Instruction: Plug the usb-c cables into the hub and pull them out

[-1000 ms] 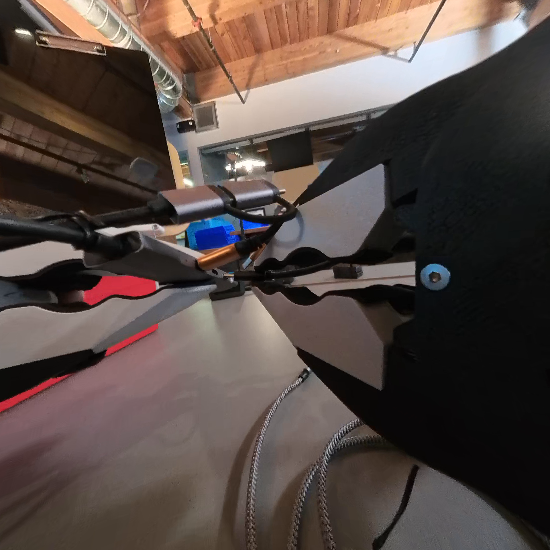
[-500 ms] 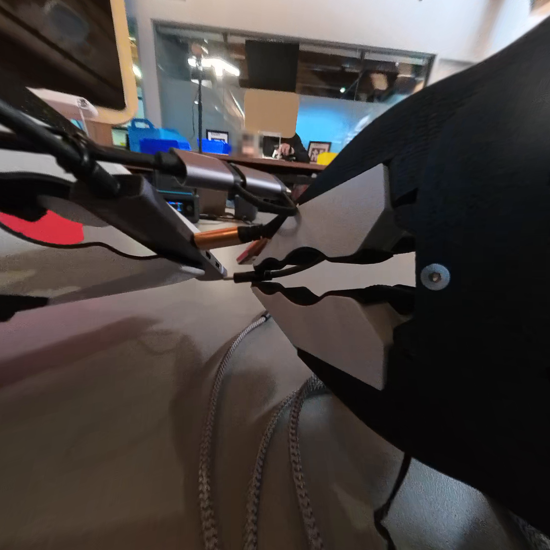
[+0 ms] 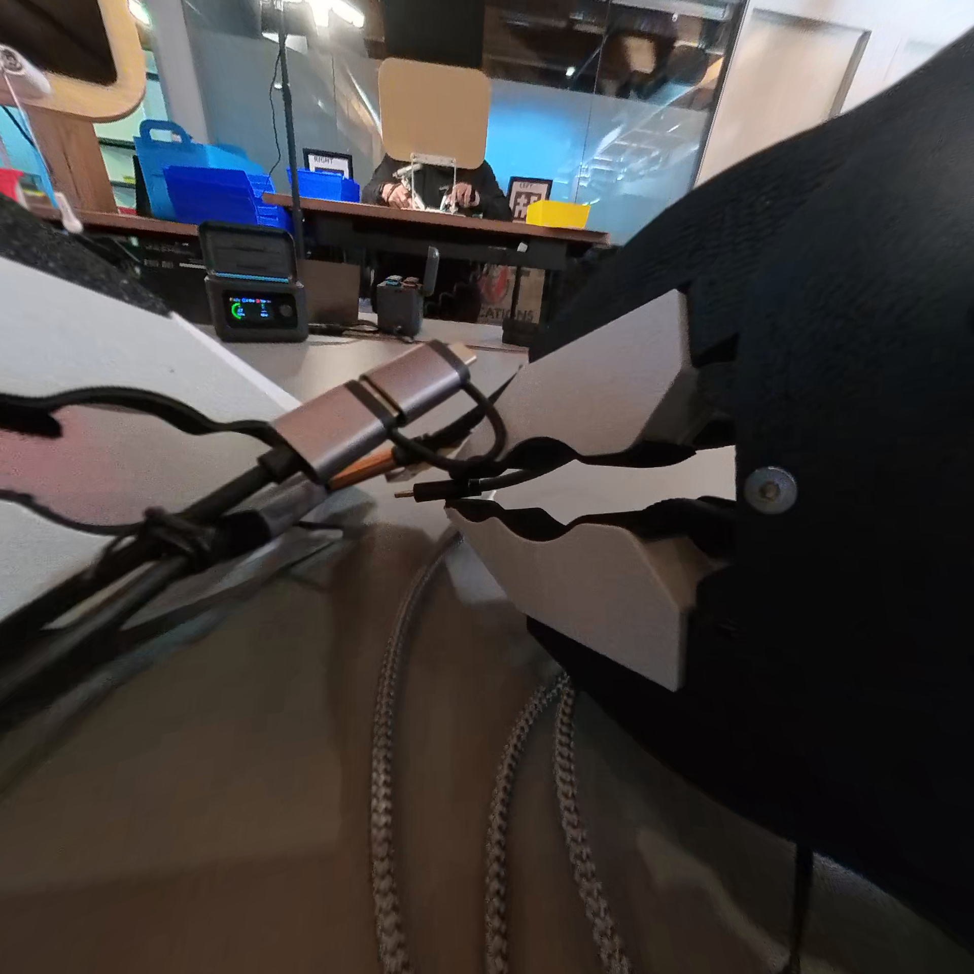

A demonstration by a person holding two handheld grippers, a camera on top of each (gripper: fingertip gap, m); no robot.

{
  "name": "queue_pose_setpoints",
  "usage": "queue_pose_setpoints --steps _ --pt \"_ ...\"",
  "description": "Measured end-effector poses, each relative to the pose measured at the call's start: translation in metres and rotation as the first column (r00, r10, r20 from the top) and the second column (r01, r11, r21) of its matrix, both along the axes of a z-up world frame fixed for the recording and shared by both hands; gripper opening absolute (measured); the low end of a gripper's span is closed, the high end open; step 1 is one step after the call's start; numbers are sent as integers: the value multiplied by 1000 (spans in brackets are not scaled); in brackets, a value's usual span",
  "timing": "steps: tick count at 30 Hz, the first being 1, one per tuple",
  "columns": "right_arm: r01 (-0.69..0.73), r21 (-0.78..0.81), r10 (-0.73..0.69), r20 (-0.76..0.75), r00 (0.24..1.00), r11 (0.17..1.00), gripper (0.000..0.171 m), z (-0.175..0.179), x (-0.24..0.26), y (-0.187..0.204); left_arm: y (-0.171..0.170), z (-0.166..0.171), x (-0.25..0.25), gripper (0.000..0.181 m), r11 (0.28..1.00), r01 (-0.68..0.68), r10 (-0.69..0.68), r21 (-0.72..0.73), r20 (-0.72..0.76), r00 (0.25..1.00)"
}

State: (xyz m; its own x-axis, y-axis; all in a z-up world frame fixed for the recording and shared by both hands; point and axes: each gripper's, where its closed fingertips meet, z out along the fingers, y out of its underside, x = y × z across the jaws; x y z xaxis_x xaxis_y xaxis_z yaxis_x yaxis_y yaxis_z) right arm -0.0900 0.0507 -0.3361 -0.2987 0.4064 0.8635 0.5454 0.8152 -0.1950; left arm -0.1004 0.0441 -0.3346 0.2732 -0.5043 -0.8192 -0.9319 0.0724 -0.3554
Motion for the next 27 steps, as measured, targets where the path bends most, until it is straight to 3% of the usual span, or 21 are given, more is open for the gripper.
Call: queue_pose_setpoints --steps 7,9,13,18,20,23,27 --pt "-18 11 18 -2 1000 1000 6 -1 1 0 5 -2 -7 19 999 -12 17 51 -110 994" --pt "-32 21 32 16 999 999 6 -2 4 -1 9 5 -15 10 993 -59 72 103 -120 990" --pt "-95 23 95 5 995 995 6 12 13 -10 15 23 -36 10 972 -154 169 177 -73 983" --pt "-306 38 308 -80 948 951 5 41 24 -37 17 35 -56 12 935 -147 250 324 -303 920" --pt "-344 -34 330 -211 920 938 5 66 26 -44 17 34 -57 12 932 -111 249 344 -390 887" --pt "-193 -46 160 -389 907 980 5 101 22 -19 14 42 -40 11 918 -19 211 397 -446 870" --pt "13 145 26 -265 964 989 5 79 20 12 7 51 -9 10 906 50 125 420 -380 916"
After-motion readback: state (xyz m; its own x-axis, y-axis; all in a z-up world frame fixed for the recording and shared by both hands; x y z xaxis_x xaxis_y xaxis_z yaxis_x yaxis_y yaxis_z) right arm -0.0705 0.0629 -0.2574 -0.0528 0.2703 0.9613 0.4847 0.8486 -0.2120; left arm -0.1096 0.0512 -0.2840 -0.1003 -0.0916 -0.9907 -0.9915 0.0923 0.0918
